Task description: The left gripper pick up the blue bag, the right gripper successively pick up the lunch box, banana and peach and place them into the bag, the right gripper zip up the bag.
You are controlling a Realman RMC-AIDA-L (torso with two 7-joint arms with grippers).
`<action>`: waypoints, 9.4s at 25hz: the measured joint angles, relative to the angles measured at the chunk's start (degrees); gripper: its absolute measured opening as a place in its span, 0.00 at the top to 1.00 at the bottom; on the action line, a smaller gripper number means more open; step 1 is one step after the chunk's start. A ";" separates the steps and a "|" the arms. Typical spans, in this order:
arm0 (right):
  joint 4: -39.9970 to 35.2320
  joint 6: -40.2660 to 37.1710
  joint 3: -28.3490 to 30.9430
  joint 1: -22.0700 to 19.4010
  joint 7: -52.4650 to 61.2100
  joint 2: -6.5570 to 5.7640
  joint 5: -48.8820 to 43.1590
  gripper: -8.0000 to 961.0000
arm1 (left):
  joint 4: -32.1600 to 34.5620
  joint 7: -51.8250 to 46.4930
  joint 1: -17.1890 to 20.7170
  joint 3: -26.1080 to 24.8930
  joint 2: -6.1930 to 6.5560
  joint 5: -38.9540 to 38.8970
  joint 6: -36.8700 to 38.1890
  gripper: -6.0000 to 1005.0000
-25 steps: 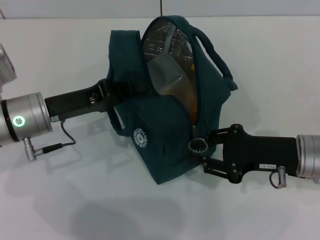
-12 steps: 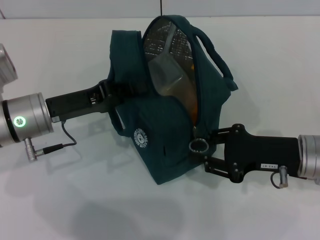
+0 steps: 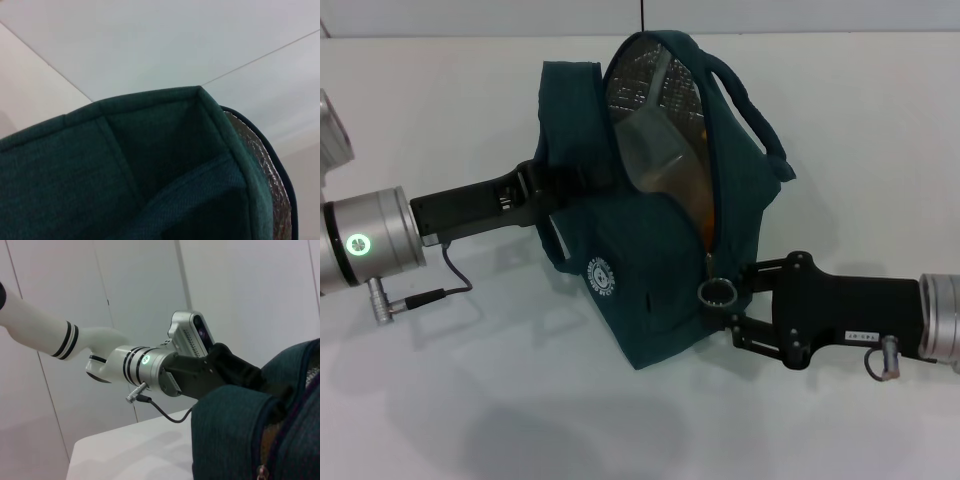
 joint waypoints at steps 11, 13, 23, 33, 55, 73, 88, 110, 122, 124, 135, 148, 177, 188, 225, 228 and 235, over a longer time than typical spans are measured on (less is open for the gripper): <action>-0.02 0.05 0.00 -0.30 -0.40 -0.09 -0.01 0.71 | 0.00 0.02 -0.07 -0.18 0.00 0.01 0.00 0.96; -0.06 0.05 0.00 -0.30 -0.52 -0.08 -0.01 0.72 | -0.03 0.02 -0.11 -0.11 0.00 0.01 0.00 0.96; -0.57 -0.04 0.00 -0.98 -0.62 -0.07 1.00 0.98 | -0.09 0.02 0.26 0.00 0.00 0.01 0.00 0.96; -0.12 -0.14 0.00 -1.08 -0.62 -0.18 1.31 0.99 | -0.09 1.95 0.38 0.03 0.00 -0.48 0.35 0.95; -2.05 -5.99 5.55 -4.31 -1.90 -0.51 1.26 0.99 | -0.88 14.29 2.72 0.04 0.00 -5.47 1.70 0.37; -4.11 -5.17 7.73 -1.78 -2.21 -0.08 7.63 0.99 | -4.38 30.79 5.54 -0.14 -0.03 -14.50 3.43 0.19; -4.02 -1.08 6.59 4.70 -1.68 0.00 12.54 0.99 | -3.79 30.96 7.52 -0.25 0.33 -15.86 5.89 0.19; -3.95 12.48 -12.80 13.06 -3.16 0.26 23.69 0.99 | -0.14 29.54 13.22 0.14 3.61 -16.31 6.21 0.20; -4.15 13.54 -14.91 13.15 -3.82 0.26 25.22 0.99 | 1.41 25.51 13.04 0.34 3.75 -9.08 7.67 0.20; -4.14 13.55 -14.92 13.15 -3.83 0.26 25.22 0.99 | 1.41 24.94 12.79 0.45 3.80 -8.24 8.04 0.20; -4.30 13.52 -15.37 13.15 -3.87 0.26 25.48 0.99 | 1.41 24.33 10.70 1.12 2.83 -6.90 6.74 0.21; -4.40 13.29 -16.44 12.70 -4.23 0.26 26.99 0.99 | 1.07 24.21 10.63 0.71 2.72 -7.17 5.15 0.39; -4.57 11.36 -15.81 11.72 -3.01 0.26 31.11 0.99 | 1.25 32.35 10.21 1.26 0.55 -6.84 10.22 0.94; -4.02 12.26 -14.91 11.96 -1.57 0.12 31.20 0.99 | 0.68 34.60 10.44 2.53 0.34 -6.55 12.82 0.94; -4.32 16.75 -11.87 12.29 -0.22 -0.01 31.93 0.99 | -1.50 36.40 12.02 6.21 0.70 -5.10 16.97 0.95; -4.36 17.22 -11.68 12.18 -0.44 0.05 31.93 0.99 | -1.50 36.91 12.88 5.96 0.99 -5.46 17.78 0.95; -4.31 20.88 -11.36 11.35 -2.82 0.18 31.94 0.99 | -1.50 39.14 14.38 5.74 1.12 -5.63 18.40 0.95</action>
